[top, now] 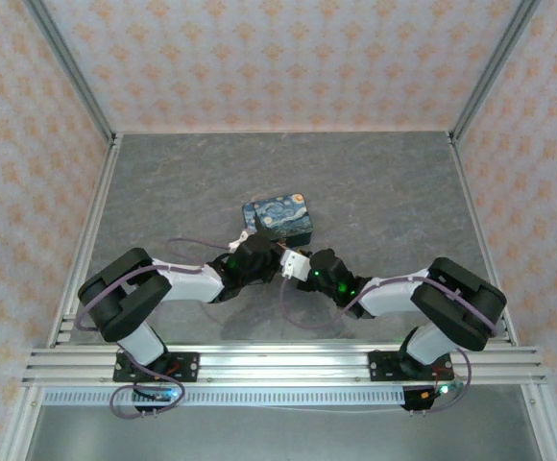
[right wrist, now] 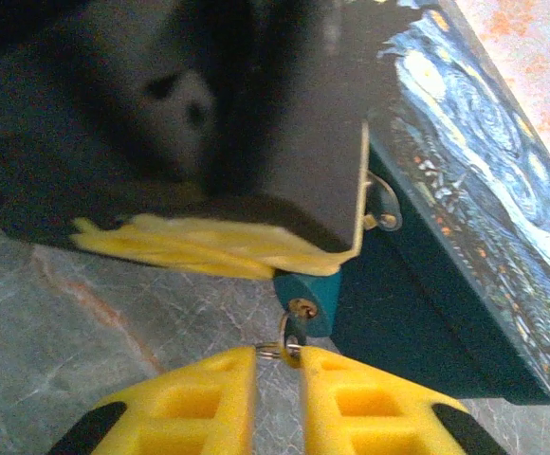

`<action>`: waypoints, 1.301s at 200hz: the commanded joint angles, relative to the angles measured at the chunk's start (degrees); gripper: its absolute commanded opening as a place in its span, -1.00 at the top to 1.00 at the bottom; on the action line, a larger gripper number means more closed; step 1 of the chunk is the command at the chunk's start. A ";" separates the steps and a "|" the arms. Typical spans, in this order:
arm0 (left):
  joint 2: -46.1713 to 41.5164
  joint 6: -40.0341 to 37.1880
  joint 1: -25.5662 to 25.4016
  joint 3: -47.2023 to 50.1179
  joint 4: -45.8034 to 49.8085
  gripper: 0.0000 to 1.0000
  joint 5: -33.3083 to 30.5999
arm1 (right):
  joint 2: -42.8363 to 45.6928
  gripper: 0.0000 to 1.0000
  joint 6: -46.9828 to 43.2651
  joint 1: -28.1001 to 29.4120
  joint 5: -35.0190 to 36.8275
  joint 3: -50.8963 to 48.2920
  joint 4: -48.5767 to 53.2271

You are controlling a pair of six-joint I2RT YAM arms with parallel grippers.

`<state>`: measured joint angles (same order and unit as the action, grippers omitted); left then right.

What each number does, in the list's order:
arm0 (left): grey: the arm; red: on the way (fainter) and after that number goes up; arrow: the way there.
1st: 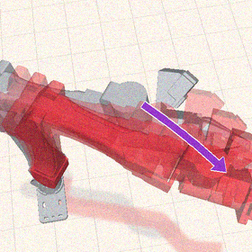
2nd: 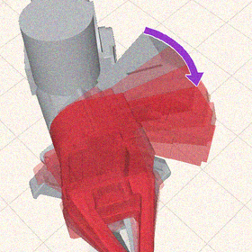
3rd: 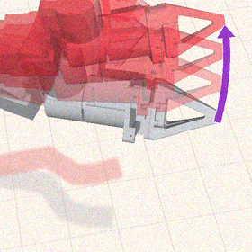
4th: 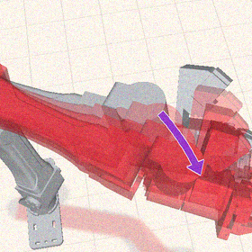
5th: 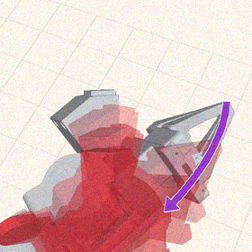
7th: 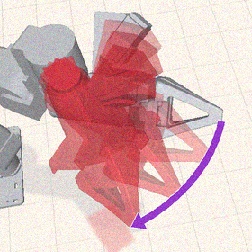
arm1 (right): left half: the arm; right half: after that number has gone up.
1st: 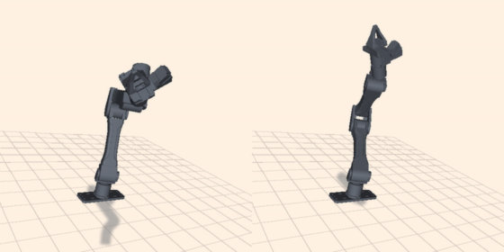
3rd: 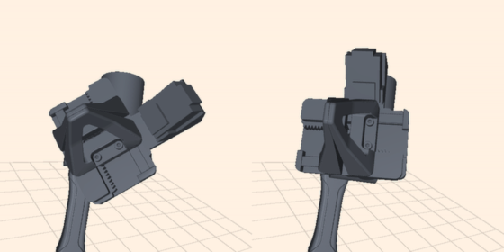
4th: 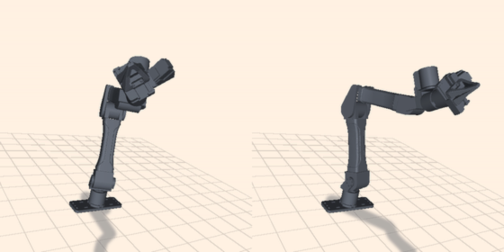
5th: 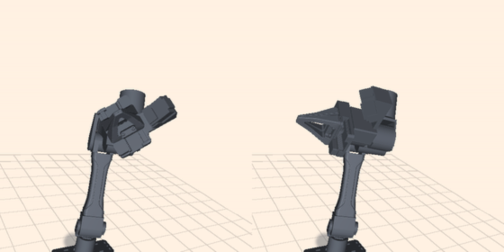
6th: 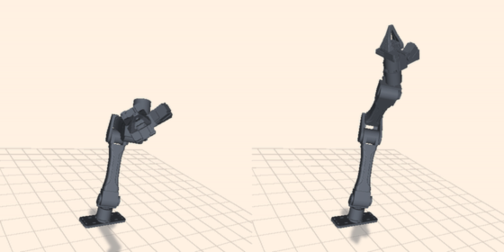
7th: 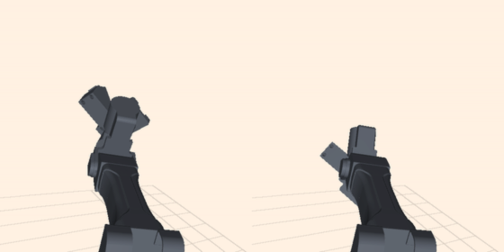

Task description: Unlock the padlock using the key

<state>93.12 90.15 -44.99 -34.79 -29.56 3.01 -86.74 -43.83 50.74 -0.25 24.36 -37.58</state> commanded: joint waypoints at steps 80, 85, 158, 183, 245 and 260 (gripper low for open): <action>-0.57 -0.19 -0.36 -1.43 0.66 1.00 1.04 | 0.81 0.94 8.70 -2.66 -4.67 1.39 -3.02; -0.60 -0.19 -0.36 -1.49 0.66 1.00 1.08 | 0.76 0.94 8.60 -2.68 -4.67 1.39 -3.01; -0.40 -0.41 -0.35 -1.69 0.56 1.00 1.39 | 0.20 1.00 15.83 -4.42 -7.71 2.06 -4.02; -0.27 -0.43 -0.36 -1.64 0.63 1.00 1.46 | 1.17 1.00 21.60 -4.70 -9.63 3.44 -0.40; 0.30 -0.76 -0.35 -1.78 0.53 1.00 1.56 | -2.46 1.00 32.12 -5.33 -9.24 2.27 -4.05; 0.24 -1.00 -0.34 -1.87 0.81 1.00 1.58 | -2.89 1.00 32.93 -5.39 -9.50 2.39 -4.13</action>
<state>93.17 89.97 -44.62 -35.00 -28.91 2.52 -88.23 -15.90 46.15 -9.52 25.58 -38.57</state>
